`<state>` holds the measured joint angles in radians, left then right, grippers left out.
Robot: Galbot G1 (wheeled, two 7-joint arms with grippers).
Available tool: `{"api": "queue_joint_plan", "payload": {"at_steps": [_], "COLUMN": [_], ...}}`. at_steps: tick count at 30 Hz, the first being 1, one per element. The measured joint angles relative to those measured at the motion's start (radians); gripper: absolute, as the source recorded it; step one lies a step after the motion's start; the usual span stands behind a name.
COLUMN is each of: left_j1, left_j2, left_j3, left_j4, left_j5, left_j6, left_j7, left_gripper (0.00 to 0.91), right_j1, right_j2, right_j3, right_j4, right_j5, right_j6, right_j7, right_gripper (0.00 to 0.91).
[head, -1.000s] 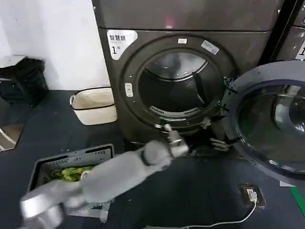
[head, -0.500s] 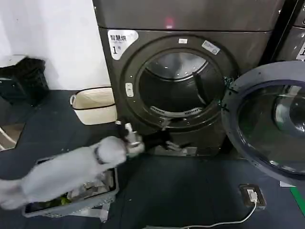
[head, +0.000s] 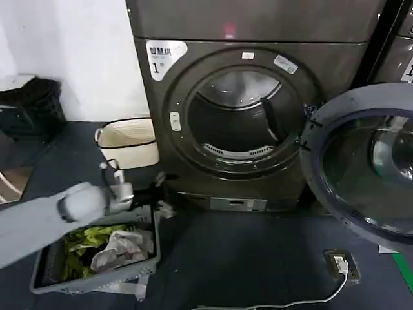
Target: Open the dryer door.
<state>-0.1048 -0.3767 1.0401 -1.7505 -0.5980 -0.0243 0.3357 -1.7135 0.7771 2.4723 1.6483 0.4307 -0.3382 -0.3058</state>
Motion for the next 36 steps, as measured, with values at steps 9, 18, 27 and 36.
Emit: {"api": "queue_joint_plan", "payload": {"at_steps": [9,18,27,36], "left_j1": [-0.015,0.038,0.052,0.065], "left_j2": [0.121,0.197,0.227,0.237], "left_j3": [0.009,-0.033,-0.043,-0.045], "left_j4": [0.027,0.069,0.117,0.142], "left_j5": [0.075,0.207,0.263,0.277], "left_j6": [0.078,0.127,0.117,0.082], "left_j7": [0.103,0.218,0.293,0.298], "left_gripper": [0.907,0.907,0.907,0.907], "right_j1": [0.005,0.011,0.013,0.004], "right_j2": [0.009,0.003,0.003,0.005], "right_j3": [-0.009,-0.019,-0.016,-0.011], "right_j4": [0.009,0.019,0.017,0.016], "right_j5": [0.012,0.006,-0.004,-0.003], "right_j6": [-0.023,-0.024,-0.021,-0.017], "right_j7": [0.018,0.015,0.010,0.002], "right_gripper": [0.907,0.907,0.907,0.907]}}
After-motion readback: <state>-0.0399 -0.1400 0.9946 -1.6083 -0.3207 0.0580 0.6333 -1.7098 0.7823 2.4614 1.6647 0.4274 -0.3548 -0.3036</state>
